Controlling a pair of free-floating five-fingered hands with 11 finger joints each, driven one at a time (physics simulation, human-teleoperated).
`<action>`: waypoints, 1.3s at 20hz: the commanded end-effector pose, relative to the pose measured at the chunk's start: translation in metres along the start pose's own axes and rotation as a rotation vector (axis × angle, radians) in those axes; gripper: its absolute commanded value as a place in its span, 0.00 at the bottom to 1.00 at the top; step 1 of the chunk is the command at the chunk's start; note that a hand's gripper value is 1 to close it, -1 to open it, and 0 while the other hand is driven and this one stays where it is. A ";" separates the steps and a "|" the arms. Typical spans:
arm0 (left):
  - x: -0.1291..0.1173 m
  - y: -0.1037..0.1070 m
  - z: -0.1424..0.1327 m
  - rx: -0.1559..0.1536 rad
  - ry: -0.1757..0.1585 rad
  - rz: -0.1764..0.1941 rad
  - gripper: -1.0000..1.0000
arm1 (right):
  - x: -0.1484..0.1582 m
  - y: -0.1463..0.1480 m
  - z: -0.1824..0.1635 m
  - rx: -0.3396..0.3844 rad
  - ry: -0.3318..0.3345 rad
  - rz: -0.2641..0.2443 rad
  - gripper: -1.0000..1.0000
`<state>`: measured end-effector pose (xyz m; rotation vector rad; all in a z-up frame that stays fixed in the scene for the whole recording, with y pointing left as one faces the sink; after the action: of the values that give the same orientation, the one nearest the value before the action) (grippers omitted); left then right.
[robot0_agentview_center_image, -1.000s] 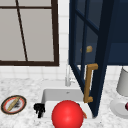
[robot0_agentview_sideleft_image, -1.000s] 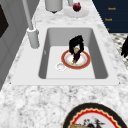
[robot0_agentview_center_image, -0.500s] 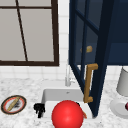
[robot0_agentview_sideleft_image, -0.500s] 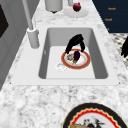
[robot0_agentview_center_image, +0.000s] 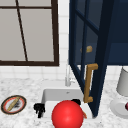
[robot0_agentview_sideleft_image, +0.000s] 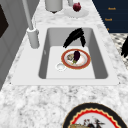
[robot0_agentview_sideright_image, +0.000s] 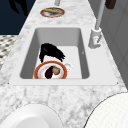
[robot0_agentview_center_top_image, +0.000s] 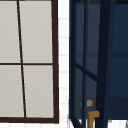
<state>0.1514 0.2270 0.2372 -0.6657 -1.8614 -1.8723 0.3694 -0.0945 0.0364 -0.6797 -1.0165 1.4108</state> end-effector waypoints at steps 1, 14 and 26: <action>0.000 0.000 0.000 0.000 0.000 0.000 0.50 | -0.005 -0.012 0.007 -0.001 -0.004 -0.008 0.00; 0.000 0.000 0.000 0.000 0.000 0.000 0.50 | -0.012 -0.012 0.013 -0.011 -0.001 0.005 0.00; 0.000 0.000 0.000 0.000 0.000 0.000 0.50 | -0.017 -0.001 0.034 -0.008 -0.008 -0.013 0.00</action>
<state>0.1514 0.2270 0.2372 -0.6657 -1.8614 -1.8723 0.3618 -0.1123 0.0519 -0.6954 -1.0361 1.4056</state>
